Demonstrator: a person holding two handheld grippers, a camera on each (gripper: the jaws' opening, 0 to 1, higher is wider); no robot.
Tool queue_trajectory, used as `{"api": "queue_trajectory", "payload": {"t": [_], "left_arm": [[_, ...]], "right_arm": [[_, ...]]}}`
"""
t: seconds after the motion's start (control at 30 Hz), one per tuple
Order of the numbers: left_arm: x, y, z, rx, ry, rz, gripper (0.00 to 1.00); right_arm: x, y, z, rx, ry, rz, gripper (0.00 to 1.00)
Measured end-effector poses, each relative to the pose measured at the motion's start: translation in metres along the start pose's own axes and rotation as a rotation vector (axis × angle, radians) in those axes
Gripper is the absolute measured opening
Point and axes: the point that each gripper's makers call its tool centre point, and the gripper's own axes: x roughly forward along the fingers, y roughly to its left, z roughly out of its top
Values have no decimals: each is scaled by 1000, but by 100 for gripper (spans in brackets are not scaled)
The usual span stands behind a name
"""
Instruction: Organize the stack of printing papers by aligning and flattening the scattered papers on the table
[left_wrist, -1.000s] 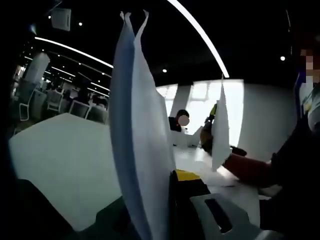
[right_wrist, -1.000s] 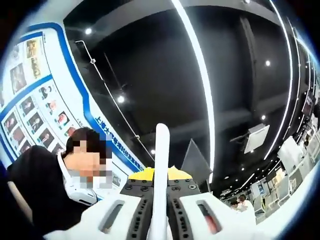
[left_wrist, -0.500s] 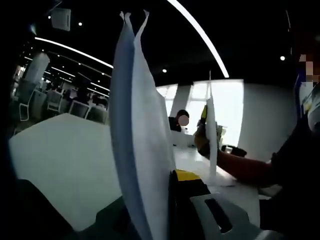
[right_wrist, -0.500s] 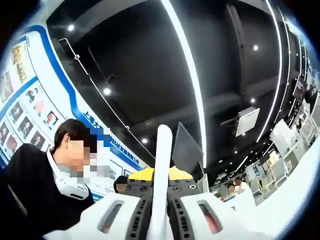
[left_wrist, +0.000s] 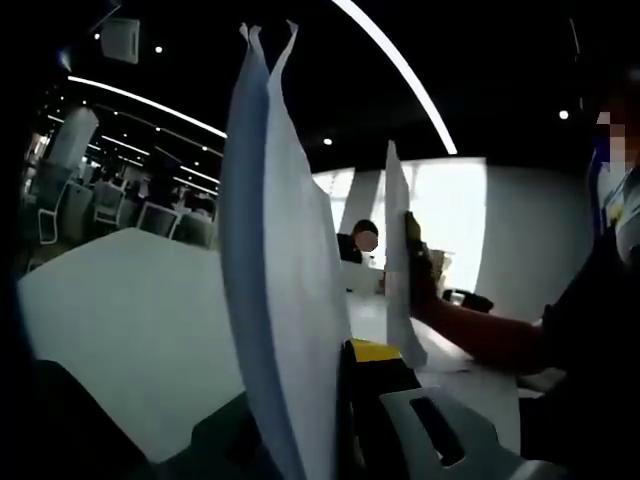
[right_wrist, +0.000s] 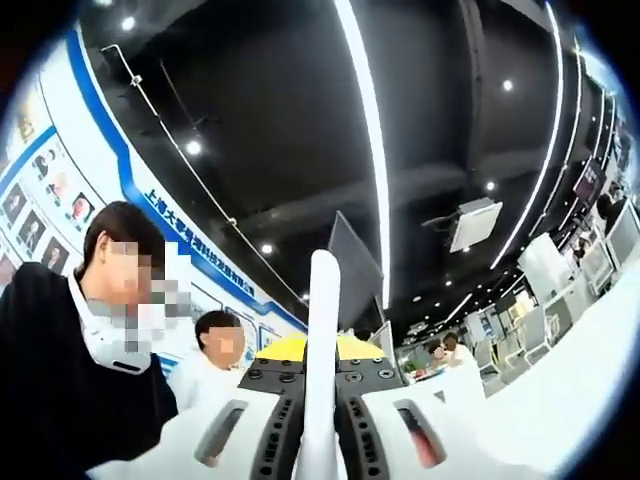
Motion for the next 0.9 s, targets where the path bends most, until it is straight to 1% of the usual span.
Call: {"api": "queue_trajectory", "payload": {"t": [0.17, 0.37, 0.47, 0.6, 0.9], "left_arm": [[0, 0, 0, 1, -1, -1, 7], [0, 0, 1, 3, -1, 0, 7], [0, 0, 1, 4, 0, 1, 7], [0, 0, 1, 6, 0, 1, 7], [0, 0, 1, 6, 1, 1, 7]], "right_arm": [[0, -6, -7, -12, 26, -10, 4], [-3, -12, -4, -22, 12, -40, 4], [-2, -13, -5, -24, 18, -44, 4], [4, -15, -13, -33, 44, -64, 4], [12, -18, -30, -23, 94, -81, 3]]}}
